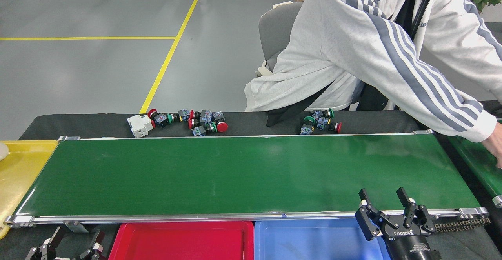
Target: Pick switch part from conveyor to tray
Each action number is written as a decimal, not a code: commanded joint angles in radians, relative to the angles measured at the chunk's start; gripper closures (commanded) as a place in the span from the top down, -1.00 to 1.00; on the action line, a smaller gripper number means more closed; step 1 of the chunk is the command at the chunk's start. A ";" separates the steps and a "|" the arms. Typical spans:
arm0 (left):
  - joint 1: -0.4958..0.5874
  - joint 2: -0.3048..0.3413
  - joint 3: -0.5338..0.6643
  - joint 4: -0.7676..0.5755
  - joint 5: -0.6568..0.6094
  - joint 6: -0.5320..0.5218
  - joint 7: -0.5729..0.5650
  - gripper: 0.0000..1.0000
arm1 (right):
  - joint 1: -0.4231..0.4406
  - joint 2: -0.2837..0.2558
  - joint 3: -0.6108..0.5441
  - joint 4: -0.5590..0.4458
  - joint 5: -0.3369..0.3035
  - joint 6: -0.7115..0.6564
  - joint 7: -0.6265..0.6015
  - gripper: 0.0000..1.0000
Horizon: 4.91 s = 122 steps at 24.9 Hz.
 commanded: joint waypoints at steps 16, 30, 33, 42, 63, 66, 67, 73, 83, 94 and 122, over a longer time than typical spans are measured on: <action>-0.022 -0.036 0.095 0.034 -0.129 0.106 0.010 1.00 | 0.067 -0.005 -0.012 -0.015 -0.002 0.000 -0.004 0.97; -0.034 -0.035 0.086 0.028 -0.130 0.099 0.010 1.00 | 0.059 -0.078 -0.100 0.024 -0.003 0.123 -0.002 0.97; -0.034 -0.035 0.085 0.025 -0.129 0.099 0.010 1.00 | 0.056 -0.108 -0.124 0.060 -0.008 0.123 0.002 0.96; -0.043 -0.041 0.082 0.016 -0.132 0.097 0.010 1.00 | -0.053 -0.111 -0.140 0.121 -0.011 0.126 0.110 0.96; -0.052 -0.029 0.019 0.011 -0.136 0.099 0.010 1.00 | -0.271 -0.117 -0.054 0.342 0.003 0.181 0.183 0.92; -0.054 -0.029 0.019 0.011 -0.136 0.099 0.010 1.00 | -0.324 -0.117 -0.034 0.402 0.003 0.197 0.183 0.93; -0.054 -0.027 0.019 0.011 -0.136 0.099 0.010 1.00 | -0.343 -0.117 -0.028 0.425 0.003 0.198 0.183 0.92; -0.052 -0.027 0.019 0.010 -0.136 0.097 0.010 1.00 | -0.390 -0.129 0.026 0.485 0.001 0.180 0.183 -0.52; -0.049 -0.026 0.026 0.010 -0.136 0.097 0.010 1.00 | -0.364 -0.155 0.074 0.345 -0.048 -0.052 0.176 -0.98; -0.048 -0.026 0.026 0.010 -0.135 0.097 0.010 1.00 | 0.142 -0.149 -0.083 0.034 -0.164 -0.639 0.039 0.98; -0.055 -0.019 0.028 0.017 -0.130 0.034 -0.001 1.00 | -0.149 0.090 0.121 0.103 0.198 0.272 0.140 0.89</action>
